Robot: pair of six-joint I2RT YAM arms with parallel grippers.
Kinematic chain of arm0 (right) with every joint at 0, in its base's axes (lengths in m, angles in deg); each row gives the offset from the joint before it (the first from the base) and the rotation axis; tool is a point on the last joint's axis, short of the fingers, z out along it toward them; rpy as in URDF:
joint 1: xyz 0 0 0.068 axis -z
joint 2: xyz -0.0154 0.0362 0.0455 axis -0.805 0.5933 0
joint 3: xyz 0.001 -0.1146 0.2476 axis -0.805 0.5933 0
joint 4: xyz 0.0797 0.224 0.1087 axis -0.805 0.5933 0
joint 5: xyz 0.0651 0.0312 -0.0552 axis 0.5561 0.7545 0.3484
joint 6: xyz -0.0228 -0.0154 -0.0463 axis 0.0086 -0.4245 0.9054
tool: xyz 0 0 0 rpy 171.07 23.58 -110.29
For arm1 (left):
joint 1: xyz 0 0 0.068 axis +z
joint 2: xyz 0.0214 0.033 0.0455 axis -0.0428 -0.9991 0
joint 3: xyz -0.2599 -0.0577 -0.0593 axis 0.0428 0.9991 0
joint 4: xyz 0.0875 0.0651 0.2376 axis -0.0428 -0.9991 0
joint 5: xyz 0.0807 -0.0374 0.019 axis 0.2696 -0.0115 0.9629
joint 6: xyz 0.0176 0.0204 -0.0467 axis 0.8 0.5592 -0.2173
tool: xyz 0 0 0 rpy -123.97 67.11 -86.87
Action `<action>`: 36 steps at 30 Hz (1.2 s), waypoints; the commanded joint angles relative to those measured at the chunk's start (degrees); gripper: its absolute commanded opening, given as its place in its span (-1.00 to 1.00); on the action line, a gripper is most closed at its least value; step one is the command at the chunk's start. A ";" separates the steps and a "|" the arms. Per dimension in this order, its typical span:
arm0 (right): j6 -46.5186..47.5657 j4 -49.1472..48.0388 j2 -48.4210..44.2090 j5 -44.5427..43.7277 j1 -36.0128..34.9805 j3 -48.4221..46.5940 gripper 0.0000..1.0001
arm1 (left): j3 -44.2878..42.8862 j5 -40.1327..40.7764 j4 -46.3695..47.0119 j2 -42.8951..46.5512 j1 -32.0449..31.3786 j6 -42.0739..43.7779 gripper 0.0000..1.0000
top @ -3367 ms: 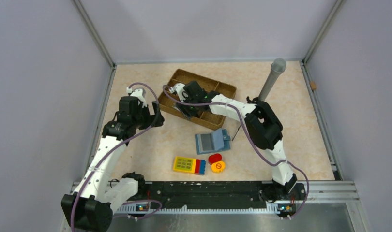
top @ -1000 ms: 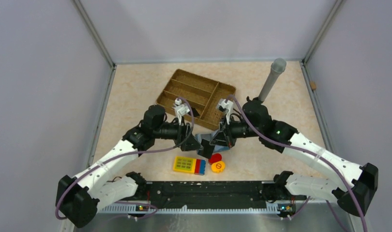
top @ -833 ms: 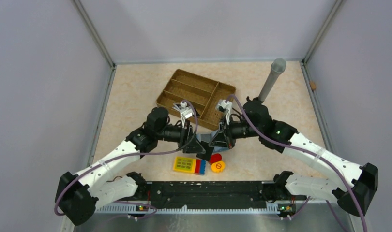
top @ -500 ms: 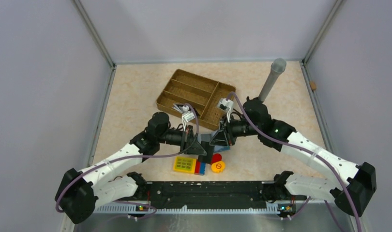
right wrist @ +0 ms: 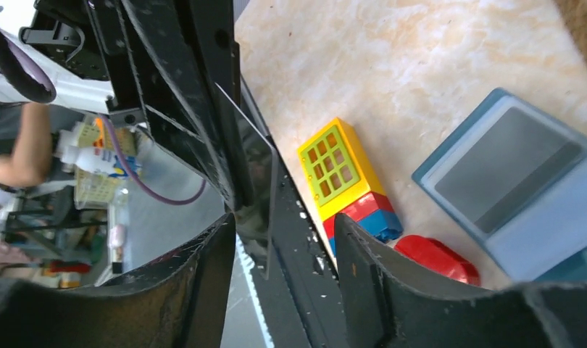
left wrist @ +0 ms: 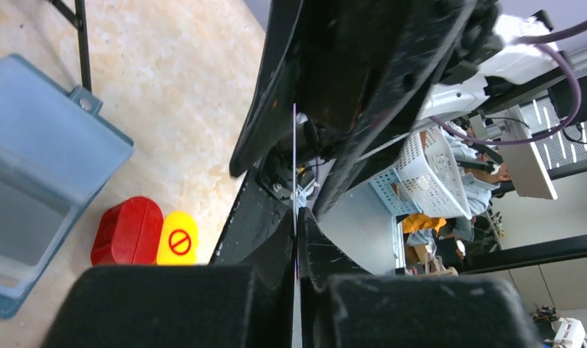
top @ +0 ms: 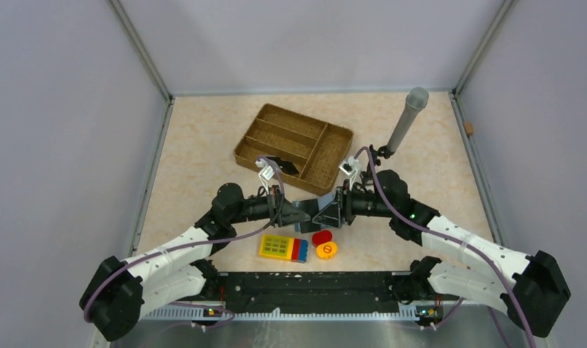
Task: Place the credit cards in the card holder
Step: Insert the credit card into the card holder.
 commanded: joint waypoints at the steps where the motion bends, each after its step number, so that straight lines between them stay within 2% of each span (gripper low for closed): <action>1: -10.47 -19.68 0.24 2.19 0.37 4.55 -0.10 | 1.46 1.38 11.73 -1.31 -0.19 -4.63 -1.00; 9: -11.59 -20.40 -0.18 -2.37 0.41 5.82 -1.00 | 2.20 0.95 13.37 -1.70 -0.13 -5.45 -1.00; 10: -11.66 -19.53 -0.21 -3.28 0.44 5.93 -1.00 | 2.08 1.11 12.86 -1.68 -0.06 -5.06 -1.00; 11: -11.55 -18.32 -0.30 -4.44 0.46 5.89 -1.00 | 1.74 1.66 11.23 -1.56 -0.06 -4.36 -0.90; 12: -11.27 -16.08 -0.36 -6.10 0.57 5.66 -1.00 | 1.30 2.76 8.69 -1.33 -0.03 -3.26 -0.62; 14: -10.21 -9.60 0.06 -10.09 1.38 4.55 -1.00 | -0.22 6.81 0.62 -0.56 -0.05 -0.04 0.14; 15: -9.61 -5.78 0.60 -12.28 1.99 3.70 -1.00 | -1.48 10.54 -4.85 -0.15 -0.08 1.87 0.45; 17: -8.16 -0.03 2.47 -15.01 3.52 2.13 -1.00 | -3.90 19.18 -18.26 0.08 -0.02 4.78 0.71; 19: -6.38 3.70 5.03 -16.44 4.13 0.35 -1.00 | -5.90 27.02 -25.32 -0.74 -0.07 6.91 0.79; 23: -4.35 6.71 11.82 -16.70 4.16 -3.18 -1.00 | -8.52 32.84 -32.40 -6.11 0.05 6.21 0.79; 31: -3.86 9.65 22.07 -18.32 4.68 -8.55 -1.00 | -9.34 32.25 -29.94 -15.69 0.15 4.54 0.45; 36: -4.97 7.64 25.62 -16.90 6.70 -8.23 -1.00 | -10.14 33.14 -26.90 -20.06 0.20 5.31 0.31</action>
